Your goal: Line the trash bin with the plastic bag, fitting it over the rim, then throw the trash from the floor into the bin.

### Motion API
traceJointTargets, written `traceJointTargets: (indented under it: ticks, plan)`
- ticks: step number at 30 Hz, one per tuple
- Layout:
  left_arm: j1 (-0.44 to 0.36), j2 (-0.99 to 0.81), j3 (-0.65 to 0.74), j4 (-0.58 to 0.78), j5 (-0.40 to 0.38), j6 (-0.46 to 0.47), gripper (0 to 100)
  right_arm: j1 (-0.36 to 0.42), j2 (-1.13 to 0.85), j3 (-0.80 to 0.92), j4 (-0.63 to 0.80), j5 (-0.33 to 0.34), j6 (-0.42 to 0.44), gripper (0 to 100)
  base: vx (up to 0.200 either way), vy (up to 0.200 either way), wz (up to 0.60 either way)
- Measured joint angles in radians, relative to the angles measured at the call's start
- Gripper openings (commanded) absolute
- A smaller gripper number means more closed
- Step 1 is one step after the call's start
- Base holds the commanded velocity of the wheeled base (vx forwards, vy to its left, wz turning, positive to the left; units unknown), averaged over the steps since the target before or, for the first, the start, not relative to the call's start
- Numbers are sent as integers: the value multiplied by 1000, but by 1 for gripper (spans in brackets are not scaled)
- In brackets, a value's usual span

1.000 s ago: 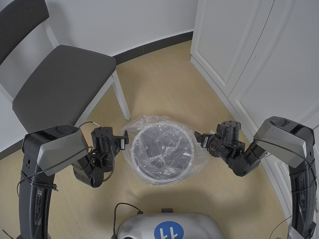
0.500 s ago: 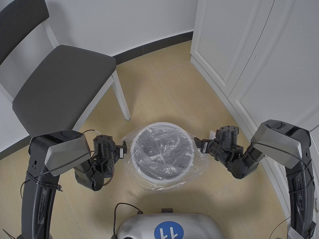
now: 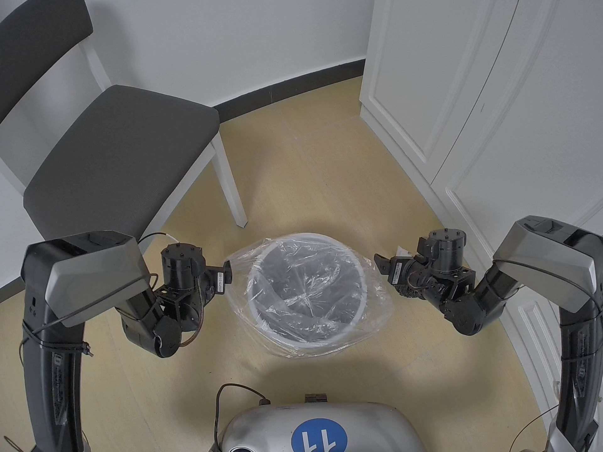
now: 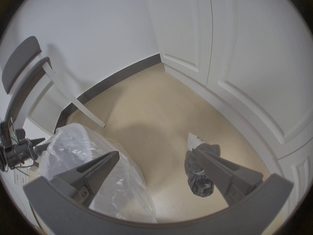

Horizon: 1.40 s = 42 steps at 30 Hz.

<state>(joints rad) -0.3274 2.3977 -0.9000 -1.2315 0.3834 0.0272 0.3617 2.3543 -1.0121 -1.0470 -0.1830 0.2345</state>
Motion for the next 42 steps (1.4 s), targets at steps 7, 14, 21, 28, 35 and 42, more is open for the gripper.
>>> traceJointTargets:
  ticks: [7, 14, 21, 28, 35, 42]
  plan:
    - [-21, -103, 66, -3, 0, 4, 100, 12, -89, 75, -6, -3, -64, 100, 0, 0, 0]
    - [-42, -164, 104, 2, 0, 17, 100, 126, -137, 142, -10, -30, -76, 100, 0, 0, 0]
    - [-43, -169, 131, 3, 1, 45, 100, 279, -144, 189, -34, -103, -88, 100, 0, 0, 0]
    - [-35, -38, 71, 3, 39, 53, 100, 327, -114, 194, -69, -113, -100, 100, 0, 0, 0]
    - [-26, 103, -2, 3, 62, 56, 100, 376, -53, 185, -94, -119, -133, 100, 0, 0, 0]
    - [-13, 125, -12, -10, 64, 45, 100, 403, -13, 190, -96, -137, -166, 100, 0, 0, 0]
